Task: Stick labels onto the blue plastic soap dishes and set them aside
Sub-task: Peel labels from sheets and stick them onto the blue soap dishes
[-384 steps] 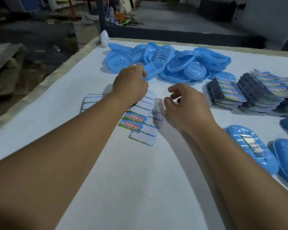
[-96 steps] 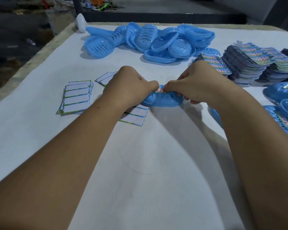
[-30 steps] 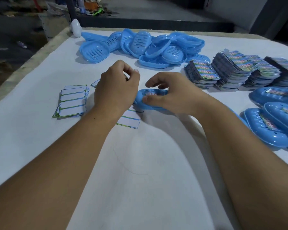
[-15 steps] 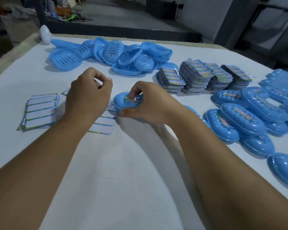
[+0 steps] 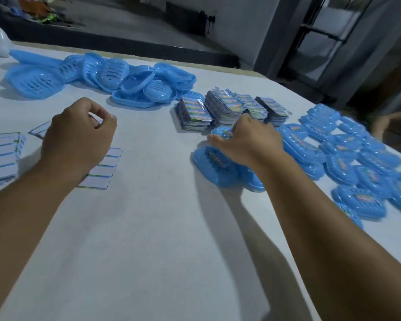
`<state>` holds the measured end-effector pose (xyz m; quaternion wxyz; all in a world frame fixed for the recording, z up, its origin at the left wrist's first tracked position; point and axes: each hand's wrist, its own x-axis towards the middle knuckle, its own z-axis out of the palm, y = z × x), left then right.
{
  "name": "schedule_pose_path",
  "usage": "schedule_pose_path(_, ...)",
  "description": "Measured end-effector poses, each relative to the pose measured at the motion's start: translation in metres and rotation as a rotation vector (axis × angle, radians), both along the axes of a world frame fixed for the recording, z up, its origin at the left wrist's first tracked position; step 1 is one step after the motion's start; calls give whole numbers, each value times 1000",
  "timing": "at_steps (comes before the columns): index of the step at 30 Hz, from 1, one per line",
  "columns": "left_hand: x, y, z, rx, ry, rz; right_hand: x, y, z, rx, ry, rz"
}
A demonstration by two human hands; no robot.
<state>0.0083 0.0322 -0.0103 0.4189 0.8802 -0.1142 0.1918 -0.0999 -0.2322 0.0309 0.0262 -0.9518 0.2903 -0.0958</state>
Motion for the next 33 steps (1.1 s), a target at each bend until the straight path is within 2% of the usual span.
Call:
schedule_pose_path(9, -3, -3, 2, -9, -7, -15, -9, -34, -14, -21, 9, -110)
schedule_pose_path(16, -2, -2, 0, 12, -21, -14, -10, -30, -8, -53, 30, -90)
schedule_pose_path(19, -1, -1, 1, 6, -13, -2, -2, -13, 0, -70, -54, -10)
schedule_pose_path(23, 1, 0, 2, 25, 1, 4, 25, 24, 8, 30, -174, 163)
schedule_pose_path(30, -1, 6, 4, 137, 49, 6, 79, 99, -1, 265, -199, 412)
schedule_pose_path(33, -1, 9, 4, 199, 55, 7, 98, 119, -12, 272, -171, 460)
